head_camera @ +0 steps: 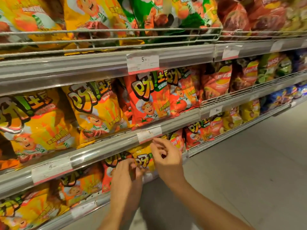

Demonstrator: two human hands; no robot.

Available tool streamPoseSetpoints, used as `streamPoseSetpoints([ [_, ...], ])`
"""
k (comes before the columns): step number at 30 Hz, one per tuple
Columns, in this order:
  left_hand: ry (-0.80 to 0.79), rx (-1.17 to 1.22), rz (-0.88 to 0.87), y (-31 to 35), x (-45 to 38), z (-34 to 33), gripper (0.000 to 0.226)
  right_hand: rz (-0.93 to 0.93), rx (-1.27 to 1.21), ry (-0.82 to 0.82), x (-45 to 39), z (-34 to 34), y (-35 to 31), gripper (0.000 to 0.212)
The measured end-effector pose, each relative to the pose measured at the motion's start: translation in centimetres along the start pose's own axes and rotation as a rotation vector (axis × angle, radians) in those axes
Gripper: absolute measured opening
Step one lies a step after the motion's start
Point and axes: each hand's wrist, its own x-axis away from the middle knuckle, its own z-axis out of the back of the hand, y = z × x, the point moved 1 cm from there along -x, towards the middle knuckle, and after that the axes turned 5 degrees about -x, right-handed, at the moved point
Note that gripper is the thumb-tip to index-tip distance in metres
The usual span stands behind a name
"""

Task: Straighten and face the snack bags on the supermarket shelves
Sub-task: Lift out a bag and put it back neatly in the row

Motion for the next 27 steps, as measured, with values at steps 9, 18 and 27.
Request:
streamPoseSetpoints([
  [9, -0.327, 0.223, 0.306, 4.0, 0.4, -11.6, 0.025, -0.399, 0.399, 0.152, -3.1, 11.1, 8.8, 0.014],
  [18, -0.348, 0.33, 0.411, 4.5, -1.0, -17.6, 0.055, -0.464, 0.549, 0.111, -5.8, 15.8, 14.9, 0.034],
  [27, -0.246, 0.216, 0.309, 5.0, -5.4, -23.2, 0.092, -0.325, 0.474, 0.003, -11.9, 19.5, 21.1, 0.088],
])
